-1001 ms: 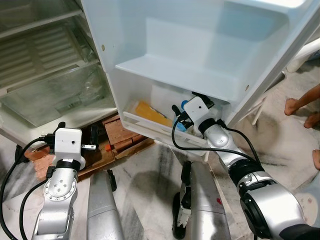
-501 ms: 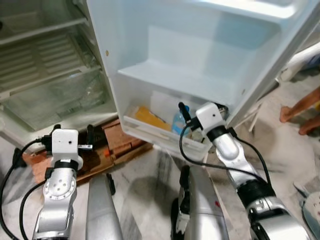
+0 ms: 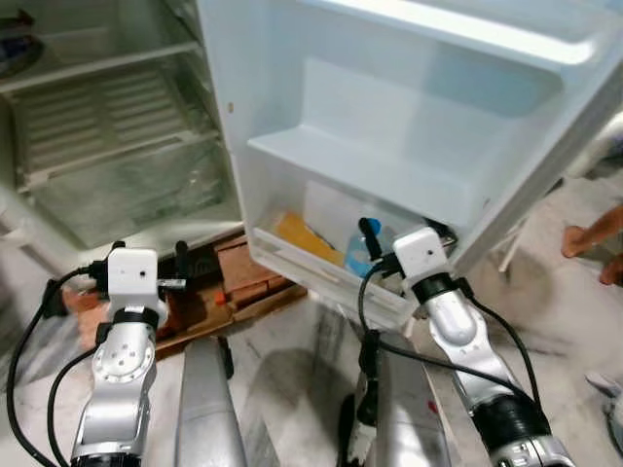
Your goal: Restocking fridge
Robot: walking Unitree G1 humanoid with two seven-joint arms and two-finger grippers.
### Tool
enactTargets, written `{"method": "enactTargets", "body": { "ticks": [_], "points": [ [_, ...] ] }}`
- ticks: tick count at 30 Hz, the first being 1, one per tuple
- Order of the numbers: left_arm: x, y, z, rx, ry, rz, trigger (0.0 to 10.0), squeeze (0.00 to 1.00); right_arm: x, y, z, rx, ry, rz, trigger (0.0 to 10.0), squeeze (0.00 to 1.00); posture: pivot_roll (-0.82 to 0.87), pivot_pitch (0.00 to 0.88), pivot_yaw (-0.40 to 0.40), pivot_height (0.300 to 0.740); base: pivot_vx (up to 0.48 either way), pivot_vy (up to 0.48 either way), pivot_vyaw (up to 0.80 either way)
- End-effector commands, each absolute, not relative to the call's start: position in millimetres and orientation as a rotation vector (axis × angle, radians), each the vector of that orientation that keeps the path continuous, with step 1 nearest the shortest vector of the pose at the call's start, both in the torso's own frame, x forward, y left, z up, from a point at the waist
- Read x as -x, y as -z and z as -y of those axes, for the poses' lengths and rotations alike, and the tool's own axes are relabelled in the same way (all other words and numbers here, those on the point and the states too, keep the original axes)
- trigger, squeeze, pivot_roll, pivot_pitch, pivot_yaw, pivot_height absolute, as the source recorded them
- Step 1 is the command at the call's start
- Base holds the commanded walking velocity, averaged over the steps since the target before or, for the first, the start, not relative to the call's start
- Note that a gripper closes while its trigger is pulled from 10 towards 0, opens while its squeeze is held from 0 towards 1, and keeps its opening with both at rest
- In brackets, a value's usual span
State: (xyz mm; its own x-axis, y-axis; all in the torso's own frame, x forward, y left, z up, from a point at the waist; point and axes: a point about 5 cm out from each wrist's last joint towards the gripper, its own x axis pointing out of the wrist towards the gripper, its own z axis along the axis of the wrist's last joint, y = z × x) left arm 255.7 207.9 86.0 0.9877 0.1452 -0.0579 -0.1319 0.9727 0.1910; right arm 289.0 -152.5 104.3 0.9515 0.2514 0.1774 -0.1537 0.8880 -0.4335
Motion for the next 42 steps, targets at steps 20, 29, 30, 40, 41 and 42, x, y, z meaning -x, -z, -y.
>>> {"method": "enactTargets", "body": {
  "ticks": [20, 29, 30, 40, 41, 42],
  "points": [
    [-259.9, -80.9, -203.1, -0.197, -0.154, -0.084, 10.0, 0.00, -297.7, -190.1, 167.6, 0.425, -0.030, 0.545, 10.0, 0.00, 0.10, 0.021, -0.016, 0.531, 0.000, 0.000, 0.00],
    [-258.3, -81.5, -201.3, -0.192, -0.153, -0.083, 10.0, 0.00, -287.1, -194.6, 159.9, 0.395, -0.066, 0.562, 10.0, 0.00, 0.09, 0.034, -0.017, 0.531, 0.000, 0.000, 0.00],
    [-258.2, -81.3, -201.4, -0.193, -0.152, -0.083, 10.0, 0.00, -284.6, -192.7, 158.6, 0.387, -0.076, 0.556, 10.0, 0.00, 0.09, 0.035, -0.015, 0.531, 0.000, 0.000, 0.00],
    [-253.3, -76.4, -199.8, -0.166, -0.159, -0.102, 10.0, 0.00, -261.2, -174.1, 143.9, 0.249, -0.195, 0.464, 10.0, 0.00, 0.08, 0.025, -0.001, 0.531, 0.000, 0.000, 0.00],
    [-254.9, -77.9, -195.9, -0.164, -0.142, -0.087, 10.0, 0.00, -258.4, -167.0, 142.7, 0.199, -0.210, 0.418, 10.0, 0.00, 0.08, 0.023, -0.006, 0.531, 0.000, 0.000, 0.00],
    [-256.7, -78.9, -193.6, -0.163, -0.139, -0.083, 10.0, 0.00, -256.9, -160.8, 141.7, 0.164, -0.222, 0.378, 10.0, 0.00, 0.08, 0.023, -0.006, 0.531, 0.000, 0.000, 0.00]
  ]
}}
